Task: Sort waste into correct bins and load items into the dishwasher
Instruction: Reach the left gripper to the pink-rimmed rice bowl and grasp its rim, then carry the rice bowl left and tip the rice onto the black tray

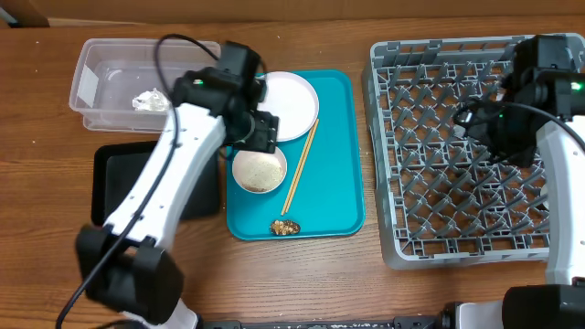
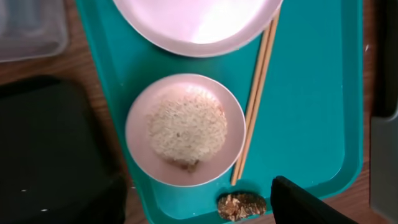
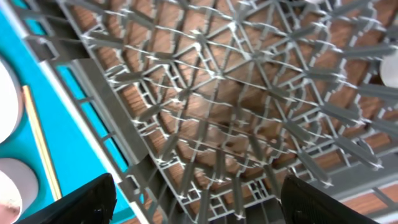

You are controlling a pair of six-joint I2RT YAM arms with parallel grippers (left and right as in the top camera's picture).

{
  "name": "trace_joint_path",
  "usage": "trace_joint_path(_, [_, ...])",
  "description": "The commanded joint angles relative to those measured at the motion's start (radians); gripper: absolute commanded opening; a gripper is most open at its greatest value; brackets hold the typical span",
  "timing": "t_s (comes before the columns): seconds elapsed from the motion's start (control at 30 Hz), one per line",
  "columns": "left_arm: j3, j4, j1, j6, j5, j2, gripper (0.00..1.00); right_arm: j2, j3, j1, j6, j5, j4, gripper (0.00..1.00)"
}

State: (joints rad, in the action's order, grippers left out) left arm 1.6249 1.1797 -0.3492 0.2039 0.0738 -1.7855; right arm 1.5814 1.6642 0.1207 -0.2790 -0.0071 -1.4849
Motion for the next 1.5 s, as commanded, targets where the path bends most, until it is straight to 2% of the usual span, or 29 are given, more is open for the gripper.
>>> trace_joint_path(0.0, [0.013,0.001,-0.062,0.003,-0.006,-0.08,0.76,-0.004,0.011,0.014,0.018,0.01,0.003,0.87])
trace_joint_path(0.2, [0.013,-0.002,-0.133,0.002,-0.007,-0.196,0.75,-0.004,0.009,0.014,0.018,0.009,0.002,0.87])
trace_joint_path(0.47, [0.013,-0.037,-0.155,0.002,-0.016,-0.325,0.65,-0.004,0.009,0.014,0.017,0.009,0.002,0.87])
trace_joint_path(0.57, [0.013,-0.056,-0.156,0.002,-0.017,-0.337,0.55,-0.004,0.009,0.014,0.017,0.008,0.002,0.87])
trace_joint_path(0.63, [0.013,-0.067,-0.156,0.002,-0.026,-0.337,0.37,-0.004,0.009,0.014,0.017,0.006,0.002,0.87])
trace_joint_path(0.7, [0.013,-0.072,-0.155,0.002,-0.026,-0.337,0.25,-0.004,0.009,0.014,0.017,0.006,0.002,0.87])
trace_joint_path(0.97, [0.013,-0.093,-0.156,0.003,-0.058,-0.337,0.1,-0.004,0.009,0.014,0.017,0.006,0.002,0.87])
trace_joint_path(1.0, [0.013,-0.097,-0.156,0.005,-0.058,-0.337,0.04,-0.004,0.009,0.014,0.017,0.006,0.002,0.87])
trace_joint_path(1.27, [0.014,-0.038,-0.156,0.061,-0.064,-0.312,0.04,-0.004,0.009,0.014,0.018,0.006,0.001,0.87])
trace_joint_path(1.33, [0.014,-0.016,-0.156,0.104,-0.106,-0.275,0.04,-0.004,0.009,0.014,0.018,0.006,-0.001,0.87])
trace_joint_path(1.47, [0.014,0.002,-0.154,0.108,-0.115,-0.186,0.04,-0.004,0.009,0.014,0.018,0.006,-0.002,0.87])
